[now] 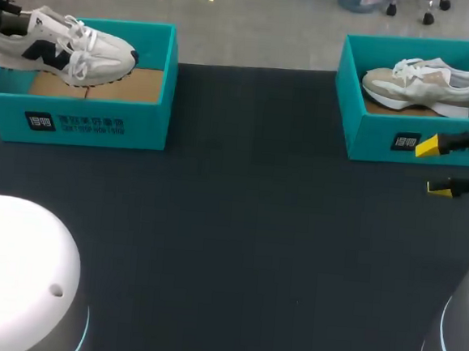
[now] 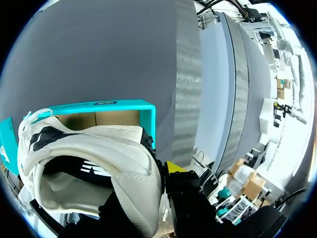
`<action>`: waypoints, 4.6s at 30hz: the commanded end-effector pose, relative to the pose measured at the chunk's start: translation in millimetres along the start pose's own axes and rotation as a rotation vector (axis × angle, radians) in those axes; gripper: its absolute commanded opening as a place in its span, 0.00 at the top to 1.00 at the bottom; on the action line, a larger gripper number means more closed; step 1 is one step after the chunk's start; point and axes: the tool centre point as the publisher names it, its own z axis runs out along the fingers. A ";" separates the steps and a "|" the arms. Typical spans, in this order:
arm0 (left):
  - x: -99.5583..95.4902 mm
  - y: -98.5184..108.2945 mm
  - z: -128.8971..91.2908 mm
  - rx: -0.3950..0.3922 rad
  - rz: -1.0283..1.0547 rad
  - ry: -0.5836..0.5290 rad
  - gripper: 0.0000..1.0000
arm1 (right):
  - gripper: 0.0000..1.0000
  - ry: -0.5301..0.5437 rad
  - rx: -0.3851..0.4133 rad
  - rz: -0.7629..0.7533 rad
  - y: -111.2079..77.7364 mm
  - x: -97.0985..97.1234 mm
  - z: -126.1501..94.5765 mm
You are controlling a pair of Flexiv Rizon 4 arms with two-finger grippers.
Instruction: Take the shoe out of the shoebox, open the shoe tongue, remove and reinsert the insole, then place the shoe into the shoebox
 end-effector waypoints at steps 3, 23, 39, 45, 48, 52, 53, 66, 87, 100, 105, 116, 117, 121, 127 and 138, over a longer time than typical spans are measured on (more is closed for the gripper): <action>-11.9 17.0 25.9 -0.007 -0.008 0.003 1.00 | 0.00 -0.003 -0.001 0.001 -0.9 0.2 0.1; -36.7 -2.4 101.7 0.011 -0.032 -0.025 1.00 | 0.00 -0.003 -0.001 0.001 -0.9 0.2 0.1; -53.2 -22.3 141.5 0.079 0.002 -0.032 1.00 | 0.00 -0.003 -0.001 0.001 -0.9 0.2 0.1; -57.7 -28.3 154.1 0.109 0.011 -0.024 1.00 | 0.00 -0.003 -0.001 0.001 -0.9 0.2 0.1; -59.5 -30.2 160.1 0.127 0.019 -0.023 1.00 | 0.00 -0.003 -0.001 0.001 -0.9 0.2 0.1; -61.0 -32.1 165.7 0.143 0.026 -0.019 1.00 | 0.00 -0.003 -0.001 0.001 -0.9 0.2 0.1; -61.6 -32.1 167.6 0.148 0.031 -0.018 1.00 | 0.00 -0.003 -0.001 0.001 -0.9 0.2 0.1; -63.5 -32.2 179.7 0.171 0.075 -0.002 1.00 | 0.00 -0.003 -0.001 0.001 -0.9 0.2 0.1; -66.5 -17.1 122.1 0.105 0.090 -0.039 0.00 | 0.00 -0.003 -0.001 0.001 -0.9 0.2 0.1; -54.5 5.3 43.0 0.150 -0.020 -0.096 0.00 | 0.00 -0.003 -0.001 0.001 -0.9 0.2 0.1; -44.0 16.4 20.4 0.186 -0.089 -0.121 0.00 | 0.00 -0.003 -0.001 0.001 -0.9 0.2 0.1; -38.0 31.3 -13.3 0.178 -0.129 -0.126 0.00 | 0.00 -0.003 -0.001 0.001 -0.9 0.2 0.1; -38.0 31.3 -13.3 0.178 -0.129 -0.126 0.00 | 0.00 -0.003 -0.001 0.001 -0.9 0.2 0.1; -38.0 31.3 -13.3 0.178 -0.129 -0.126 0.00 | 0.00 -0.003 -0.001 0.001 -0.9 0.2 0.1; -38.0 31.3 -13.3 0.178 -0.129 -0.126 0.00 | 0.00 0.004 -0.008 -0.016 9.3 4.0 -3.1; -38.0 31.3 -13.3 0.178 -0.129 -0.126 0.00 | 0.00 -0.215 -0.136 -0.208 130.0 13.7 -37.5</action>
